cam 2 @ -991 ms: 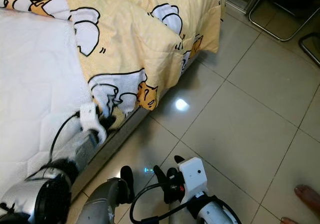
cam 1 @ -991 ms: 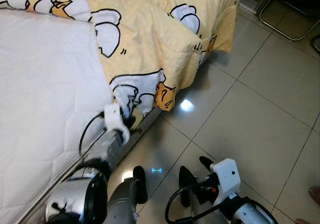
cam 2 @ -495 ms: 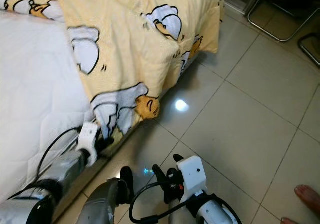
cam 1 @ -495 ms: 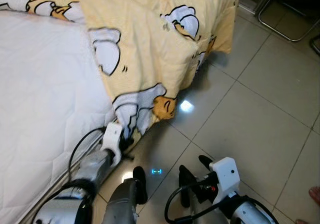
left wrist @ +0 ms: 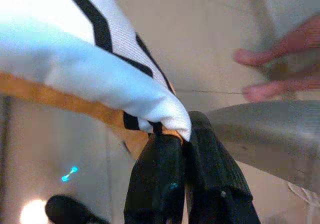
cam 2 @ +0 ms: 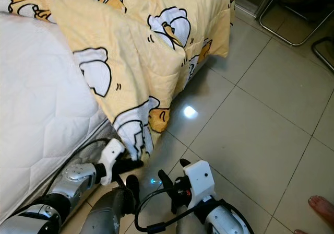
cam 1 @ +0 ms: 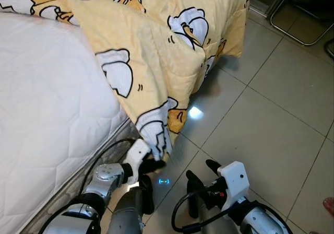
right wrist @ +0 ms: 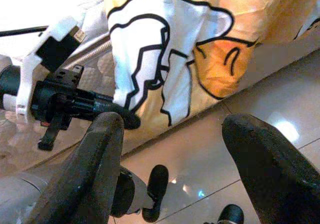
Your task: Clean up the room
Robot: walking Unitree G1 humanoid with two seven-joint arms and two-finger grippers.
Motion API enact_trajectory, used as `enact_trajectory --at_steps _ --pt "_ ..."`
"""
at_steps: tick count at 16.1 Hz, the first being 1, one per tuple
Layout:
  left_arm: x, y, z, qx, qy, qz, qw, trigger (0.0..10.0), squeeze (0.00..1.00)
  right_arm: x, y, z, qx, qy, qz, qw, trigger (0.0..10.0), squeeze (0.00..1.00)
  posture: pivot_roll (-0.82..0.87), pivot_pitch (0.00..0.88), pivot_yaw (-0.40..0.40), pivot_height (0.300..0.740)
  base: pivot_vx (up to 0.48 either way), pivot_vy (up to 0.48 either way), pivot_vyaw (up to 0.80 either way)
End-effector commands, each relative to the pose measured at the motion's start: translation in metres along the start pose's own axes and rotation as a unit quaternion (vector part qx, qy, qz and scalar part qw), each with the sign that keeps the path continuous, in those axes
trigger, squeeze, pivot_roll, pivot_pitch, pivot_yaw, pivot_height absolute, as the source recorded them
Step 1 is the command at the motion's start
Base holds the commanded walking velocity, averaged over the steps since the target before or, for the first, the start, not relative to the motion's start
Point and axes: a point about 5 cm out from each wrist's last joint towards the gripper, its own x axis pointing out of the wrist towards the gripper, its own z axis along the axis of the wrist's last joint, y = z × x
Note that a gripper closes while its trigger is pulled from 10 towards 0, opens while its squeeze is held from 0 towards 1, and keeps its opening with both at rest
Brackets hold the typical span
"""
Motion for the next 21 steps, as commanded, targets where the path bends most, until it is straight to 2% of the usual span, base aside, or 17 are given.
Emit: enact_trajectory --at_steps 1,2,3,6,7,9,10,12,14,16,18,20,21 --pt "0.000 -0.015 -0.016 -0.006 0.022 -0.060 0.998 0.0 0.00 -0.003 0.003 -0.007 0.011 0.016 0.009 1.000 10.0 0.00 -0.23 0.349 0.011 0.740 0.000 0.000 0.00" --pt "0.001 -0.019 -0.017 0.001 0.026 -0.083 0.996 0.0 0.00 -0.003 0.003 -0.007 0.011 0.016 0.011 1.000 10.0 0.00 -0.23 0.349 0.011 0.740 0.000 0.000 0.00" --pt "0.001 -0.028 -0.021 0.013 0.037 -0.129 0.991 0.0 0.00 -0.002 0.003 -0.007 0.011 0.017 0.012 1.000 10.0 0.00 -0.23 0.349 0.011 0.740 0.000 0.000 0.00" --pt "0.003 -0.052 -0.031 0.044 0.057 -0.226 0.971 0.0 0.00 -0.002 0.003 -0.007 0.012 0.019 0.018 1.000 10.0 0.00 -0.23 0.346 0.010 0.740 0.000 0.000 0.00" --pt "0.005 -0.065 -0.034 0.056 0.054 -0.260 0.963 0.0 0.00 -0.001 0.004 -0.007 0.012 0.019 0.019 1.000 10.0 0.00 -0.23 0.345 0.010 0.740 0.000 0.000 0.00" --pt "0.007 -0.074 -0.036 0.062 0.050 -0.280 0.957 0.0 0.00 -0.001 0.004 -0.007 0.013 0.020 0.021 0.999 10.0 0.00 -0.23 0.344 0.010 0.740 0.000 0.000 0.00" --pt "0.009 -0.086 -0.038 0.064 0.046 -0.306 0.949 0.0 0.00 -0.002 0.005 -0.008 0.014 0.021 0.023 0.999 10.0 0.00 -0.23 0.344 0.010 0.740 0.000 0.000 0.00" --pt "0.019 -0.122 -0.030 0.064 0.009 -0.370 0.927 0.0 0.00 -0.003 0.006 -0.010 0.015 0.023 0.027 0.999 10.0 0.00 -0.23 0.345 0.010 0.740 0.000 0.000 0.00" --pt "0.028 -0.142 -0.019 0.062 -0.023 -0.388 0.919 0.0 0.00 -0.003 0.006 -0.010 0.015 0.024 0.029 0.999 10.0 0.00 -0.23 0.343 0.010 0.740 0.000 0.000 0.00" --pt "0.036 -0.146 -0.011 0.064 -0.038 -0.373 0.925 0.0 0.00 -0.002 0.006 -0.010 0.015 0.024 0.030 0.999 10.0 0.00 -0.23 0.341 0.010 0.740 0.000 0.000 0.00" --pt "0.041 -0.137 -0.008 0.075 -0.030 -0.317 0.945 0.0 0.00 -0.001 0.005 -0.010 0.015 0.024 0.030 0.999 10.0 0.00 -0.23 0.334 0.014 0.740 0.000 0.000 0.00" --pt "0.040 -0.135 -0.006 0.075 -0.023 -0.311 0.947 0.0 0.00 0.000 0.005 -0.010 0.014 0.024 0.030 0.999 10.0 0.00 -0.23 0.325 0.017 0.740 0.000 0.000 0.00" --pt "0.044 -0.133 -0.008 0.095 0.003 -0.287 0.953 4.2 0.00 0.001 0.005 -0.010 0.013 0.023 0.031 0.999 10.0 0.00 -0.23 0.321 0.018 0.740 0.000 0.000 0.00"
